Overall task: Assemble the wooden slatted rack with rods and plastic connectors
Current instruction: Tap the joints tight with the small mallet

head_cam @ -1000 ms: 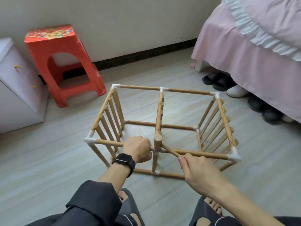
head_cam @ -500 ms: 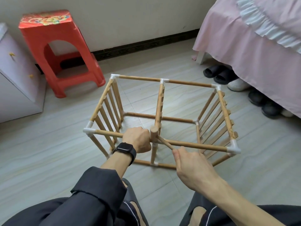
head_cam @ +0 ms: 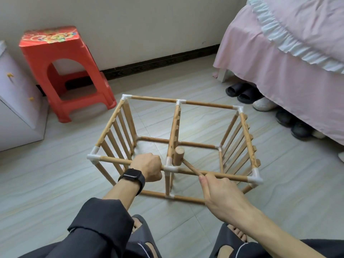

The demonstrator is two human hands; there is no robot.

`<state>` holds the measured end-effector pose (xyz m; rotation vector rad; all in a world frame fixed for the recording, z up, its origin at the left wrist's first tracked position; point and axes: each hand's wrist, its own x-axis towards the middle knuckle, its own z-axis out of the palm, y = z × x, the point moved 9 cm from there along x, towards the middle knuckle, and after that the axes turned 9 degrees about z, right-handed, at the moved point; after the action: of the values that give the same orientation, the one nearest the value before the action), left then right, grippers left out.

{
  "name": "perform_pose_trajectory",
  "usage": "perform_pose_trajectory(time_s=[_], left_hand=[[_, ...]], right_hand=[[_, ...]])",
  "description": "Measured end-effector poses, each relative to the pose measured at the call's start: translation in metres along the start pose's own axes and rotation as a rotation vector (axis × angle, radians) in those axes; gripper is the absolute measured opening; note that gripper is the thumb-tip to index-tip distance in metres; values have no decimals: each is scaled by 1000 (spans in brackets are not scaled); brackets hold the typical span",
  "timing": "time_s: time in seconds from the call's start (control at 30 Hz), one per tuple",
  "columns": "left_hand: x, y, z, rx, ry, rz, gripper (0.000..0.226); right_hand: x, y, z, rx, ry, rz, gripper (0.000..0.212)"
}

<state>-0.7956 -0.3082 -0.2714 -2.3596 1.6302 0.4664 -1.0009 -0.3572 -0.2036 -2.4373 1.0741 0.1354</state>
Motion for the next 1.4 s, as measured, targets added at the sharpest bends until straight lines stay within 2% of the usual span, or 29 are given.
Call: perform_pose_trajectory(time_s=[0.1,0.17,0.23,0.3,0.4,0.43,0.5,0.67,0.8,0.9,1.2,1.27,1.33,1.4], left_hand=[[-1,-28,10,-144,-234,-88,5],[-6,-40,12,-225,-414,-121,17],[-5,-49,3,-231,-470,-154,27],[9,-49,-22,-297,-340,-183,33],[53,-28,-77,-523,142,-139,27],[66,-17,-91,-577,253,-111,31],[95,6,-107,-574,346,-45,48],[155,52,-113,-209,366,32,79],[200,78,-106,-91,282,75,89],[225,89,-106,-47,286,106,94],[241,98,-80,-12,303,55,108],[242,99,-79,3,292,46,109],[242,99,-78,6,287,39,109],[242,98,-77,10,281,38,110]], right_hand=[[10,7,-36,-48,35,-7,35],[22,20,-67,-38,66,40,38],[35,33,-96,-55,90,91,39],[48,44,-121,-55,93,128,41],[72,71,-139,-62,71,195,43],[83,83,-141,-58,63,213,45],[106,111,-141,-21,77,249,49],[151,174,-125,53,148,357,40],[171,201,-119,129,272,397,38],[181,211,-120,154,339,396,41],[196,209,-121,-25,187,358,38],[194,202,-139,72,278,306,37],[184,194,-159,269,451,236,35],[185,191,-150,241,438,247,35]])
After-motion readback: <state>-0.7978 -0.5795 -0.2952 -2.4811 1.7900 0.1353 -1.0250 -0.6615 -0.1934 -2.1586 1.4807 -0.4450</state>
